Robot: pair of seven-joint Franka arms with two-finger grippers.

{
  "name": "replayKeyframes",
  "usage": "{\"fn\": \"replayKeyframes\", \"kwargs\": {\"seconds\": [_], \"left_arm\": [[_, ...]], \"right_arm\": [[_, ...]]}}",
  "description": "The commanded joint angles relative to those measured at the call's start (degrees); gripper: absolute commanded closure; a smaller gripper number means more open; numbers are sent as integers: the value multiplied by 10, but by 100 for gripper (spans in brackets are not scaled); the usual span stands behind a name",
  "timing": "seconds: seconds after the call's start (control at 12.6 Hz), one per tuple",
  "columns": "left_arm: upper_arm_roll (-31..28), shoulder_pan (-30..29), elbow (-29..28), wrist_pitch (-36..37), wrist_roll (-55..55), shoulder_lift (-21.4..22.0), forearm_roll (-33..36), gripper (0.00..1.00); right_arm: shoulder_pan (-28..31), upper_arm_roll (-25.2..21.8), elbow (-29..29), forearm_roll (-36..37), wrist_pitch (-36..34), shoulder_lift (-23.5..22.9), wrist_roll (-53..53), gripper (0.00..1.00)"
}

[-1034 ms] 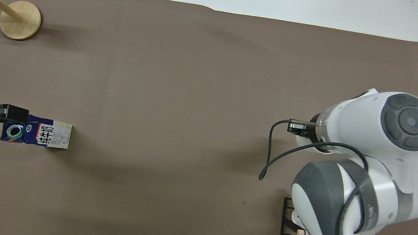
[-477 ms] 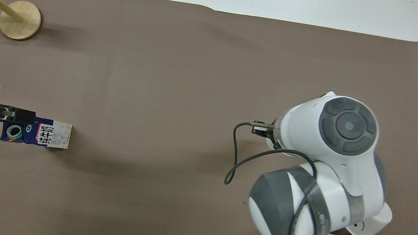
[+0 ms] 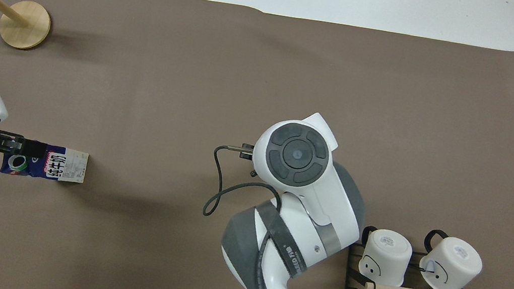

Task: Place cup and milk on table
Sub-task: 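Carry the mug toward the table center while the left gripper lifts the carton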

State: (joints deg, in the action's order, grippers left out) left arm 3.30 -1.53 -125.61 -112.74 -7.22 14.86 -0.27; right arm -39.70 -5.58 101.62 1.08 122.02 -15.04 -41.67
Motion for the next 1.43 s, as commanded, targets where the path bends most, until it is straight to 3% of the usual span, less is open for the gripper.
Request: {"fn": "replayKeyframes", "kwargs": {"seconds": [0.0,0.72,0.95,1.11,1.19,1.27,1.35], "left_arm": [[-7,7,-24,-9,-9,19,10,0],[-7,10,-78,-17,-6,54,10,0],[-7,8,-119,-86,-4,54,10,0],[-7,6,-121,-92,-5,53,10,0],[-7,5,-129,-95,-5,53,10,8],[-7,3,-129,-97,-5,53,10,27],[-7,2,-126,-97,-5,51,10,42]], "right_arm": [[-34,0,-17,-6,44,-48,-34,100],[-34,0,50,-4,101,-50,-41,100],[-33,0,56,3,99,-48,-40,100],[-32,0,56,3,96,-48,-39,98],[-31,0,53,3,92,-48,-39,68],[-31,0,50,4,90,-49,-39,17],[-32,-1,45,4,87,-48,-40,0]]}}
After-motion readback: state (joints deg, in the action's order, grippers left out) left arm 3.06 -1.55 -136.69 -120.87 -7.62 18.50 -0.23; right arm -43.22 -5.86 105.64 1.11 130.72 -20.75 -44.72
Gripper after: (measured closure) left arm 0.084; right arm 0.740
